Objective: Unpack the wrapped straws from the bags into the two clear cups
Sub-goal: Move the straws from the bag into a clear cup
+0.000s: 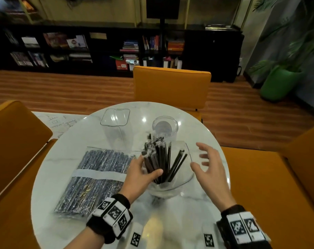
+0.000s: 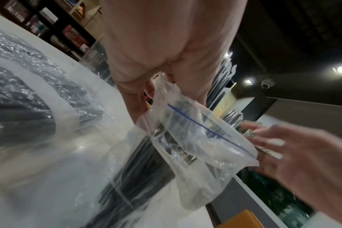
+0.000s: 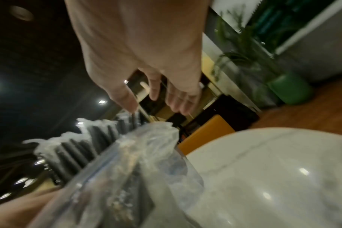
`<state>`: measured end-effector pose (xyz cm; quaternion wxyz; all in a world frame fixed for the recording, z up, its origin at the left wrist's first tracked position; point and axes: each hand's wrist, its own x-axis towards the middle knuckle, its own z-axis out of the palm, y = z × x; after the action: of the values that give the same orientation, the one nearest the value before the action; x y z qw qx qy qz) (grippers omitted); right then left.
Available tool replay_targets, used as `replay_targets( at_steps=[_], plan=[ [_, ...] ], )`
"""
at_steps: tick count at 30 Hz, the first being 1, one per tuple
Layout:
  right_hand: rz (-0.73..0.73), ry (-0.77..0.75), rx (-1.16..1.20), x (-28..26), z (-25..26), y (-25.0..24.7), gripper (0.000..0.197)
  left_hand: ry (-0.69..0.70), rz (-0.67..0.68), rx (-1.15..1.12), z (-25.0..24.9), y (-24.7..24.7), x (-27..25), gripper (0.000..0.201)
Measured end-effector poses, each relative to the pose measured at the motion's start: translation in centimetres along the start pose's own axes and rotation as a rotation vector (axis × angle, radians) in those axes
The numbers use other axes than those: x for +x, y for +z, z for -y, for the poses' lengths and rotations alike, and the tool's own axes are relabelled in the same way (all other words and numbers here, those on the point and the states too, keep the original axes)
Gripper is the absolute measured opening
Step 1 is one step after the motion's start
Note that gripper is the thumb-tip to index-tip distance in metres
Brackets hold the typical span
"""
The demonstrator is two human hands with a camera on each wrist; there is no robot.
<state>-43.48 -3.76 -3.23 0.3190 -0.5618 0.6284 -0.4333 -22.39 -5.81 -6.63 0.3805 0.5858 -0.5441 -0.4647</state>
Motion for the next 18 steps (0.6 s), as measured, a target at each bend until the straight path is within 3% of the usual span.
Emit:
replay_targets(
  at_steps=[2,4,7,9,11,14,18],
  plan=[
    [0.074,-0.053,0.129,-0.5,0.9,0.7,0.063,-0.019,0.03,0.02,0.3,0.1,-0.2,0.04],
    [0.194,0.039,0.192,-0.4,0.9,2.3,0.084,-0.042,0.072,-0.026,0.2,0.1,-0.4,0.032],
    [0.092,0.224,0.34,0.9,-0.9,4.9,0.1,-0.102,0.097,-0.065,0.5,-0.3,-0.8,0.034],
    [0.081,0.326,0.544,1.2,-1.9,6.2,0.09,-0.139,0.068,-0.076,1.3,-0.8,-1.3,0.037],
    [0.2,0.341,0.632,1.1,-2.4,7.1,0.074,-0.156,0.034,-0.107,1.9,-1.1,-1.7,0.039],
    [0.368,0.206,0.44,0.4,-1.9,7.4,0.05,-0.135,0.035,-0.139,1.7,-0.9,-1.8,0.039],
    [0.283,0.085,0.301,0.7,-0.7,6.6,0.036,-0.079,0.061,-0.137,0.1,-1.4,-1.6,0.042]
  ],
)
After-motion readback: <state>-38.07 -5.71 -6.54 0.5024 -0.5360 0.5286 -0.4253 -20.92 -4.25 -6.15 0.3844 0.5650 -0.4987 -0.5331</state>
